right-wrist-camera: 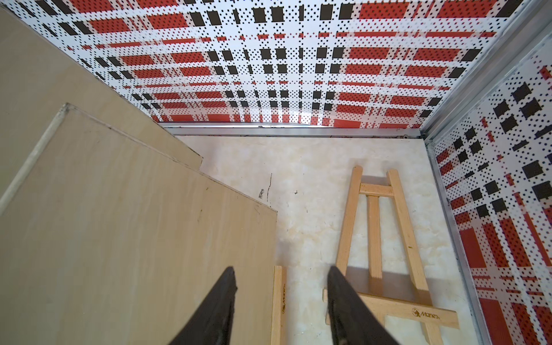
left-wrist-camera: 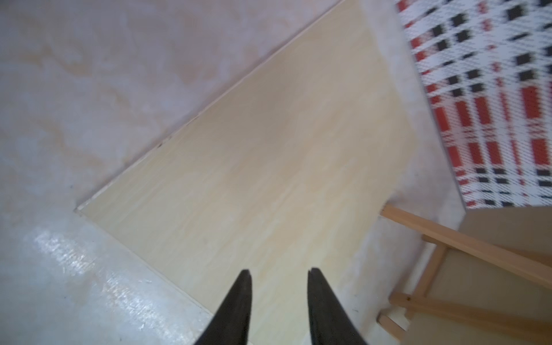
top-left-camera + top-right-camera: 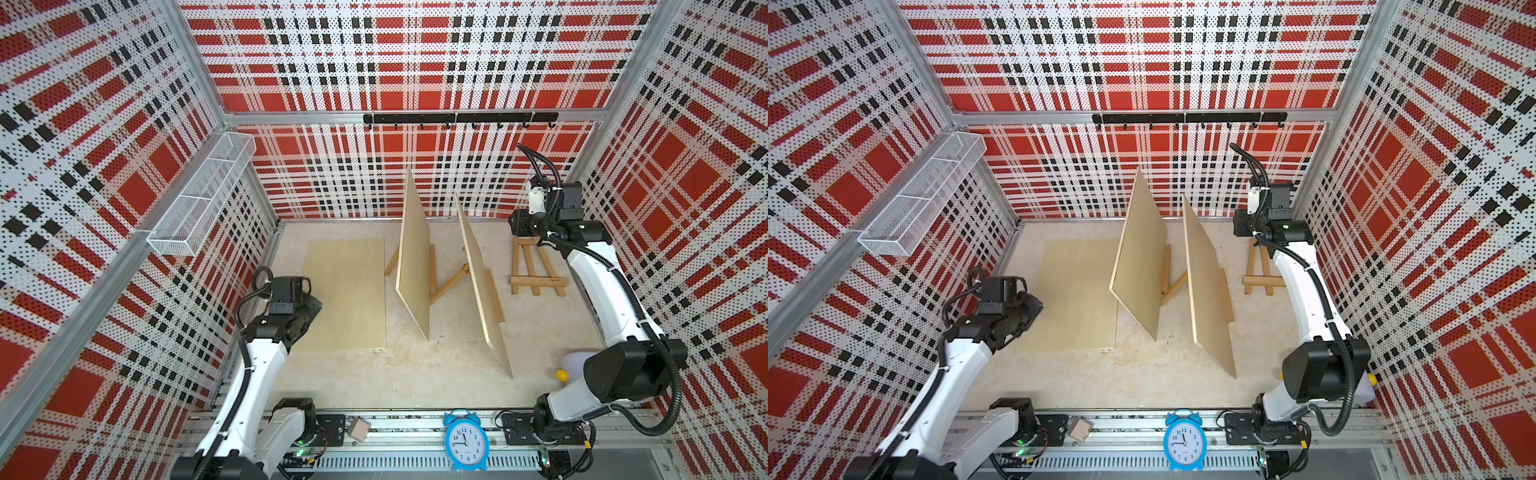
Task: Disassemble the easel
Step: Move the drawing board to the center of the board, then pick up the drawing board from the easel.
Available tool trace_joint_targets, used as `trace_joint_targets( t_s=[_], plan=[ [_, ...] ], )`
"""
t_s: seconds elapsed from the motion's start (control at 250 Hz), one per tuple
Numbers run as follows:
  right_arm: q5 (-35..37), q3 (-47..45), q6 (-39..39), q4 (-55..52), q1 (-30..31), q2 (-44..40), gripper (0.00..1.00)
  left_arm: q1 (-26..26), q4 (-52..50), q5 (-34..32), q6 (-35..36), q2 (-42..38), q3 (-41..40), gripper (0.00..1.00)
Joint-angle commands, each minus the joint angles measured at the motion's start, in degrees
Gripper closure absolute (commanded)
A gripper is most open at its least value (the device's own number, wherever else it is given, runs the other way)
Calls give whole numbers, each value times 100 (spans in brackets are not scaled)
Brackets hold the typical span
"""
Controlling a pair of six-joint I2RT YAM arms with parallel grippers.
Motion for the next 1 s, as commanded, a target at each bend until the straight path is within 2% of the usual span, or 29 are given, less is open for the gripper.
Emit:
trace_joint_targets(
  t_s=[0.0,0.16,0.228,0.348,0.492,0.664,0.724,0.82,0.996],
  plan=[
    [-35,333,-7,-155,12,173,49,-542,-780,-769,791,138,1326,64],
    [-198,572,56,-426,12,273,49,-1353,-1440,-951,1562,1199,3659,64],
    [-285,590,57,-531,12,246,49,-1854,-1734,-1011,1860,1751,4622,63],
    [-376,543,64,-708,12,168,49,-2383,-2191,-1076,2237,2750,6068,62],
    [-408,635,227,-1102,83,125,50,-2662,-2855,-618,2594,4030,7812,61],
    [-59,1007,490,-1563,390,212,50,-2695,-3799,29,2844,5599,9933,57],
    [131,1227,447,-1795,546,323,50,-2694,-3895,237,2870,5902,10226,55],
    [499,1284,411,-1881,770,382,49,-2658,-3814,354,2941,6037,10149,53],
    [378,810,701,-1475,837,189,49,-2657,-3633,582,3107,6022,9830,54]
  ],
)
